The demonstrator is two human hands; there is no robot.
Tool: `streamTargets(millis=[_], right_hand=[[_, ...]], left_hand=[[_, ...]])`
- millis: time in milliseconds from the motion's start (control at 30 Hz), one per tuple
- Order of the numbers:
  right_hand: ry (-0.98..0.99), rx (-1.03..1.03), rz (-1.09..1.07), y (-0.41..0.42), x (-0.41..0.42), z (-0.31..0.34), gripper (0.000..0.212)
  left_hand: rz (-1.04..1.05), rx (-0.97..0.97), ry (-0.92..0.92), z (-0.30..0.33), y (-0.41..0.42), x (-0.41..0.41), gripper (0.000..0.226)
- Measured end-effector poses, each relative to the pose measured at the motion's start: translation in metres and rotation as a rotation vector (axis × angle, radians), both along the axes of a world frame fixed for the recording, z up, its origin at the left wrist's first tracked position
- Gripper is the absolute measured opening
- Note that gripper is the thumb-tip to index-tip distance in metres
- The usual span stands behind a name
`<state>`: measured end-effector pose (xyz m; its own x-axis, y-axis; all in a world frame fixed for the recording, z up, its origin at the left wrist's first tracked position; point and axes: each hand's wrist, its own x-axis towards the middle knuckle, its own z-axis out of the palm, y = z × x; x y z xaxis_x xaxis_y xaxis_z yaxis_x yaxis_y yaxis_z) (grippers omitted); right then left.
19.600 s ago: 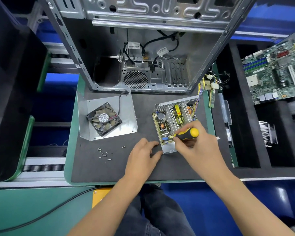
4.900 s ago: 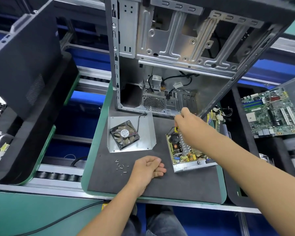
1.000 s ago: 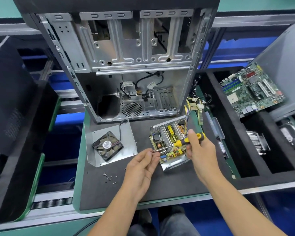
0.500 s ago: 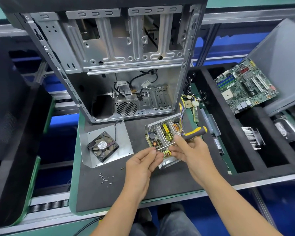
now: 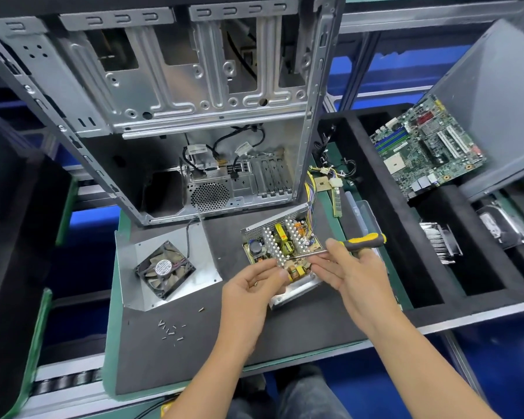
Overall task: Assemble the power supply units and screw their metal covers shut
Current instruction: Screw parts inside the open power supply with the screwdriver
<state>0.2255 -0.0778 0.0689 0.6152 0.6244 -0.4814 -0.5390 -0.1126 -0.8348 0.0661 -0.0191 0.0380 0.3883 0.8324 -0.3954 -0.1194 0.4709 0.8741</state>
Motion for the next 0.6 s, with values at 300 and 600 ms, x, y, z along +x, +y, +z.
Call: streamTargets(millis=[300,600], right_hand=[[-0.353,-0.117,-0.150,-0.008,0.071,-0.021,0.025],[-0.651,-0.298,0.082,-0.014,0.070,-0.036,0.019]], left_hand=[[-0.471,0.765,0.534,-0.025,0.007,-0.003,0.012],[-0.564,0.865,0.579,-0.021,0.036,-0.033,0.017]])
